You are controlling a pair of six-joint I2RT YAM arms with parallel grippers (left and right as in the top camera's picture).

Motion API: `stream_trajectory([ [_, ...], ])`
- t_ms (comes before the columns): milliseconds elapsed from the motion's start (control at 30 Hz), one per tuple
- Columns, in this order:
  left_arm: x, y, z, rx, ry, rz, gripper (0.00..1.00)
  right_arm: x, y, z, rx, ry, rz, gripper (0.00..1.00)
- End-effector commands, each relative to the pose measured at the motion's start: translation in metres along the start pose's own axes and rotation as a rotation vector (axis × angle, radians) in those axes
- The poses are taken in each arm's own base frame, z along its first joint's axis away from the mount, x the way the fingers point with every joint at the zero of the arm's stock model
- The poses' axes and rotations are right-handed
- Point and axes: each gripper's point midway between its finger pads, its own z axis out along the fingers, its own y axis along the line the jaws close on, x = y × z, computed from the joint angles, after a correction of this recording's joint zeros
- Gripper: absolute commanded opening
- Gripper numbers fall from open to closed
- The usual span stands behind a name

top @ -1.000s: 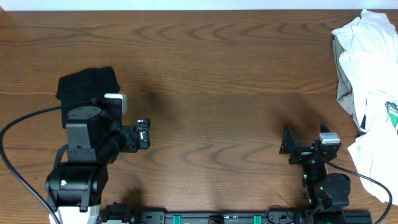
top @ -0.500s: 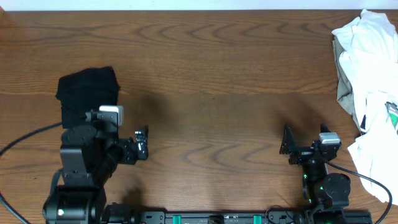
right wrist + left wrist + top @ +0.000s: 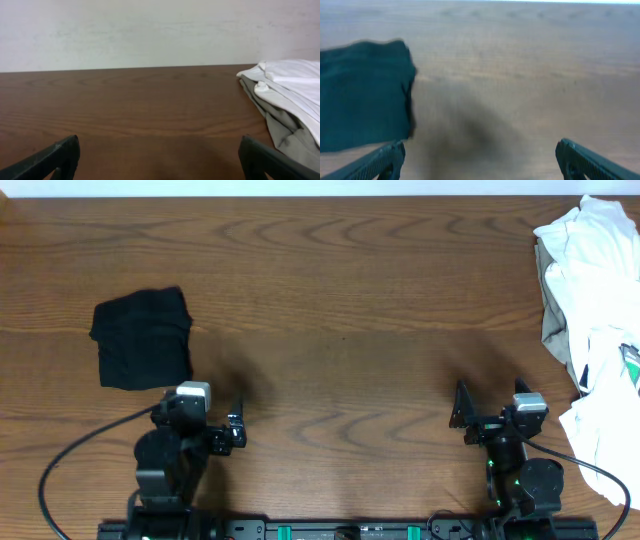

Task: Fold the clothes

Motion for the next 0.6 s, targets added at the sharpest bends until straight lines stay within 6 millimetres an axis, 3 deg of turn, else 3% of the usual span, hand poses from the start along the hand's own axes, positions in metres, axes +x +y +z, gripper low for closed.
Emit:
stream_trajectory([
  [0,0.002,0.002,0.004,-0.008,-0.089,0.013,0.98,0.000,-0.001,0.000,0.000,-0.001,-0.013,0.99],
  [133,-0.007,0.002,0.004,-0.007,-0.193,0.050,0.98,0.000,-0.001,0.000,0.000,-0.001,-0.013,0.99],
  [433,-0.049,-0.001,-0.009,-0.033,-0.491,0.218,0.98,0.000,-0.001,0.000,0.000,-0.001,-0.013,0.99],
  [567,-0.047,0.000,-0.006,-0.038,-0.504,0.218,0.98,0.000,-0.001,0.000,0.000,-0.001,-0.013,0.99],
])
